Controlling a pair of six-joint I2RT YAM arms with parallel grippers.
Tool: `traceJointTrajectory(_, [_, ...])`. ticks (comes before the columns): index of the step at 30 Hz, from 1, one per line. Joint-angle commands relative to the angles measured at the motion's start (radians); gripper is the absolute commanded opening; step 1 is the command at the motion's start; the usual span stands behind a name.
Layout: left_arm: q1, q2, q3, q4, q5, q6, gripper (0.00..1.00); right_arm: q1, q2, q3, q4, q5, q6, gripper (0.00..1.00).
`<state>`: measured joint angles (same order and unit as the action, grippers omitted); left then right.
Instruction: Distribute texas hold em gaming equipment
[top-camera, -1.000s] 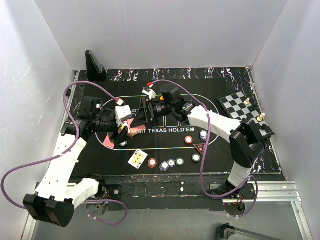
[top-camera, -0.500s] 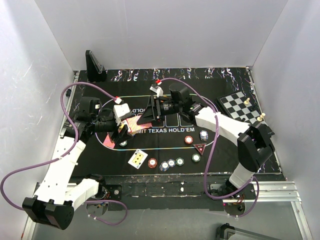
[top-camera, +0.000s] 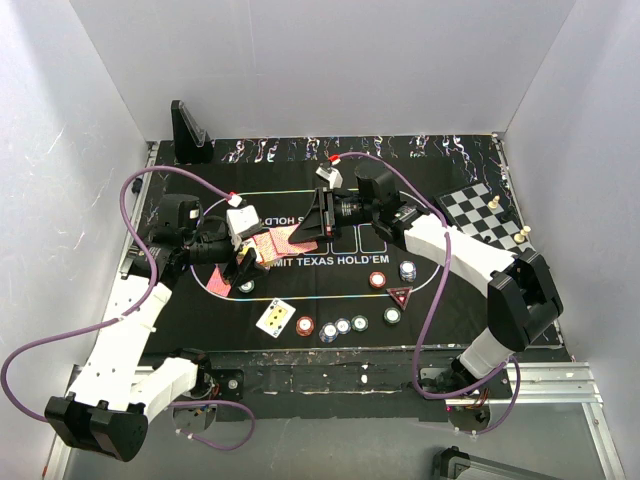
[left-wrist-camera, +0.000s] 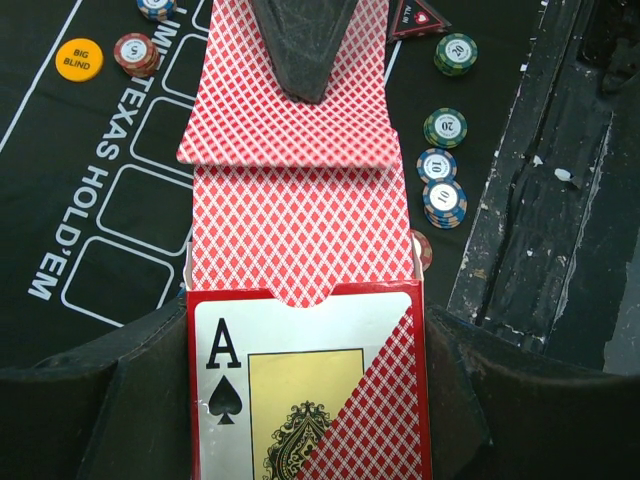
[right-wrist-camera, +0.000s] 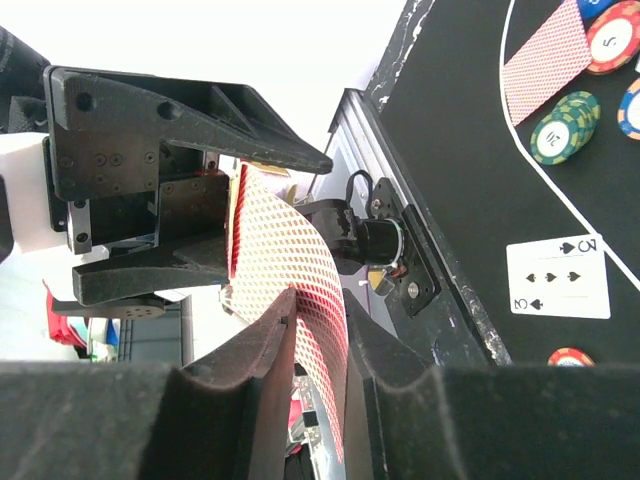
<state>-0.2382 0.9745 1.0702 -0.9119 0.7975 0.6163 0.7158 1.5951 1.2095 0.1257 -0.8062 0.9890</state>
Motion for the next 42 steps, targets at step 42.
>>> traceJointTrajectory(42, [-0.004, -0.099, -0.041, -0.025, 0.066, 0.039, 0.0, -0.418, 0.884, 0.962, -0.54, 0.401, -0.216, 0.19])
